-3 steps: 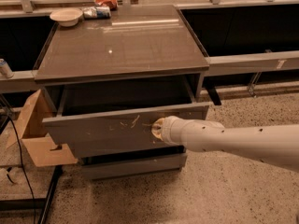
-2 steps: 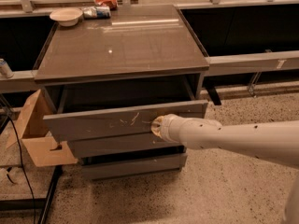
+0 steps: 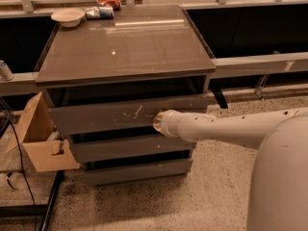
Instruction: Close top drawer
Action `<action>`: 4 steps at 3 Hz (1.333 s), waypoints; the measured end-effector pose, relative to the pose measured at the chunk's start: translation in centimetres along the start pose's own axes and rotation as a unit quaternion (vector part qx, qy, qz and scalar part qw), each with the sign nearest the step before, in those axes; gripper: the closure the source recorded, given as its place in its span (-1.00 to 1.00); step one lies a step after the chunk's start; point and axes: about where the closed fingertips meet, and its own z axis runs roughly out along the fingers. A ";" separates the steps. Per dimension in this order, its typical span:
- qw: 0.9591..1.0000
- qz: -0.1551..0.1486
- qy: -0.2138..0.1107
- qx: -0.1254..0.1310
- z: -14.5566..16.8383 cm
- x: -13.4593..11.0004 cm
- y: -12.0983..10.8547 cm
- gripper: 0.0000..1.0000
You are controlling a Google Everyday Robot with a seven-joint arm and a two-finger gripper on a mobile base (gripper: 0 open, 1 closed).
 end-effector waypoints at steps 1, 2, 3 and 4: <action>1.000 -0.005 0.010 -0.004 1.5 0.6 -0.7 1.00; 1.000 -0.005 0.010 -0.005 1.4 0.6 -0.6 1.00; 0.999 -0.001 0.010 -0.046 -0.2 -0.5 0.1 1.00; 0.995 0.010 0.011 -0.100 -2.8 -1.6 1.0 1.00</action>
Offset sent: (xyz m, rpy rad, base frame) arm 0.0275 -0.0035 -0.0108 -0.0370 0.0103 -0.0122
